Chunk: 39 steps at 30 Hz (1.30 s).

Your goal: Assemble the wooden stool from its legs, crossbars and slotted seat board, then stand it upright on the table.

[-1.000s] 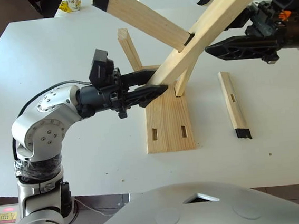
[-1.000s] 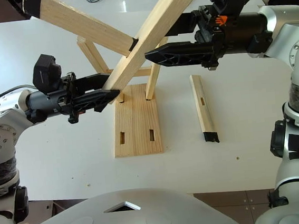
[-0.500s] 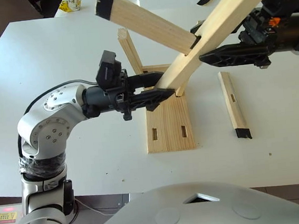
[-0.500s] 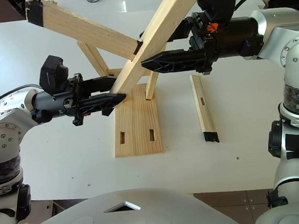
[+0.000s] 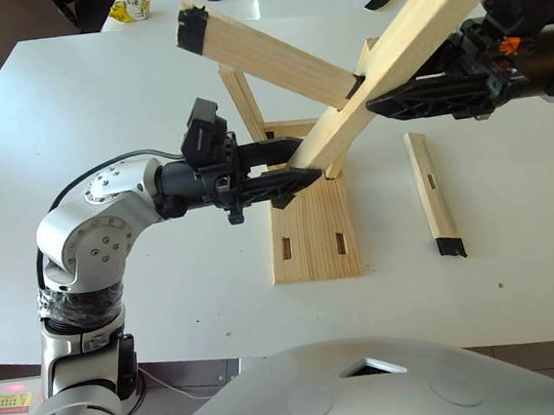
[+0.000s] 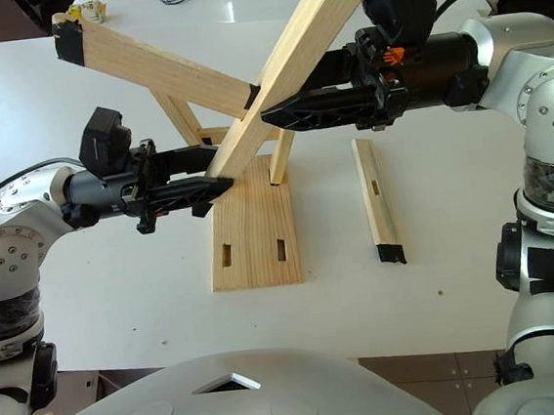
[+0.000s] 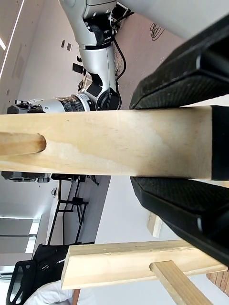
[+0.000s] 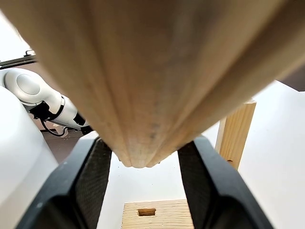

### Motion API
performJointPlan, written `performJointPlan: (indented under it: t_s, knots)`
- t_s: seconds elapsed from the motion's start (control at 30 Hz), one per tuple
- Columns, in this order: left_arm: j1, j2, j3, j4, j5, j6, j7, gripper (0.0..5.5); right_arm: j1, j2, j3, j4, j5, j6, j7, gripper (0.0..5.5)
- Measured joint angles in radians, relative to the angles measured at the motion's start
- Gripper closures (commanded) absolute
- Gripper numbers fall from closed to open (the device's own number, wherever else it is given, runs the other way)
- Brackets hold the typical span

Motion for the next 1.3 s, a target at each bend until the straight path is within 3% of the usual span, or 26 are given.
performJointPlan:
  t_s: [0.37,0.4,0.8,0.93,1.13,1.3]
  knots:
    - [0.002,0.0,-0.009,0.009,0.028,-0.013,-0.024,3.49,0.011,-0.003,0.01,-0.024,-0.037,-0.038,0.024,3.43]
    - [0.002,0.0,-0.01,0.01,0.029,-0.011,-0.024,3.11,0.015,-0.003,0.011,-0.024,-0.039,-0.043,0.025,3.43]
    - [-0.013,0.012,-0.006,0.031,0.017,0.067,0.026,1.57,0.048,-0.007,0.024,-0.054,-0.112,-0.066,-0.02,3.48]
    - [0.045,0.046,-0.005,0.012,0.08,0.01,0.004,1.56,0.048,-0.014,-0.003,-0.043,-0.12,-0.082,-0.013,3.48]
    - [0.256,0.151,-0.034,-0.053,0.234,-0.123,-0.104,1.56,0.05,-0.118,-0.077,-0.008,-0.15,-0.105,0.038,3.48]
    - [0.385,0.174,0.004,-0.079,0.269,-0.185,-0.114,1.56,0.178,-0.186,-0.09,-0.059,-0.164,-0.112,0.104,3.48]
